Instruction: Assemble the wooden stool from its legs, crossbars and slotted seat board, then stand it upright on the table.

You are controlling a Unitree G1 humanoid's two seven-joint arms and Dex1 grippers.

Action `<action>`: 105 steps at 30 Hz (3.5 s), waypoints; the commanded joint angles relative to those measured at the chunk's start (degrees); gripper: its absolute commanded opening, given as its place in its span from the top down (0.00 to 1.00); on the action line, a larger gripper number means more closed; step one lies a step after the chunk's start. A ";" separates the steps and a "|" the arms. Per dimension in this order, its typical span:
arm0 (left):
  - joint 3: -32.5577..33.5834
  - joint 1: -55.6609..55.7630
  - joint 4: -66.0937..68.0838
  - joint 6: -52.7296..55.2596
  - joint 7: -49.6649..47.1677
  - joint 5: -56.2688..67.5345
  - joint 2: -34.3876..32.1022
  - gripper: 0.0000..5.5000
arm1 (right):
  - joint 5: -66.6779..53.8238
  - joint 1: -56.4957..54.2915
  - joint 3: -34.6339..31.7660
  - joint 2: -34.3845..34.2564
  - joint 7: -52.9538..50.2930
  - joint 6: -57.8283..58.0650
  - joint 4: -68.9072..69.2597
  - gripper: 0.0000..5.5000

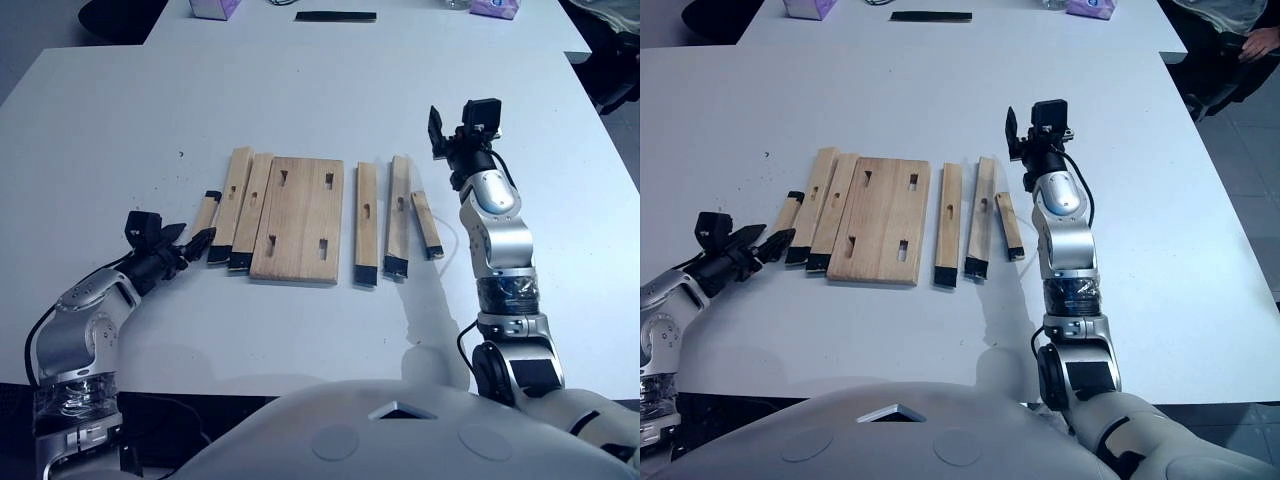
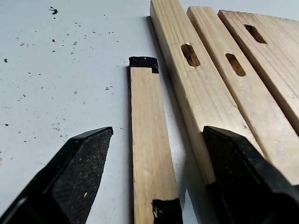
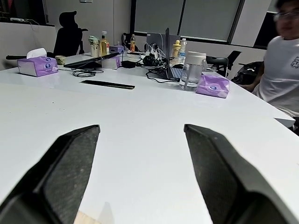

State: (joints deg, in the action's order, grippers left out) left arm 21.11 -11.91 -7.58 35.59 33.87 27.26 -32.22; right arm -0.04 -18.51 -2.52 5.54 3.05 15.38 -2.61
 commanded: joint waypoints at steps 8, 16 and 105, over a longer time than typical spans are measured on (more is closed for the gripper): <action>6.27 -1.79 -1.63 2.98 -2.44 5.03 1.92 0.34 | -0.19 2.39 -0.15 -0.18 -0.75 1.89 2.93 0.39; 3.39 -3.71 -2.05 2.93 -1.79 3.35 0.94 0.34 | -0.09 3.45 0.12 -0.47 -0.97 2.37 3.97 0.39; -10.34 23.83 -10.93 3.00 20.06 30.48 1.63 0.76 | -56.82 -29.43 -2.26 24.23 55.97 48.84 2.57 0.76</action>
State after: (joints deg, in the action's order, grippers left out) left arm 8.83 11.17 -19.58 39.61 54.95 58.70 -29.47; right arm -57.94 -49.58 -5.81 27.74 57.34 64.53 -1.83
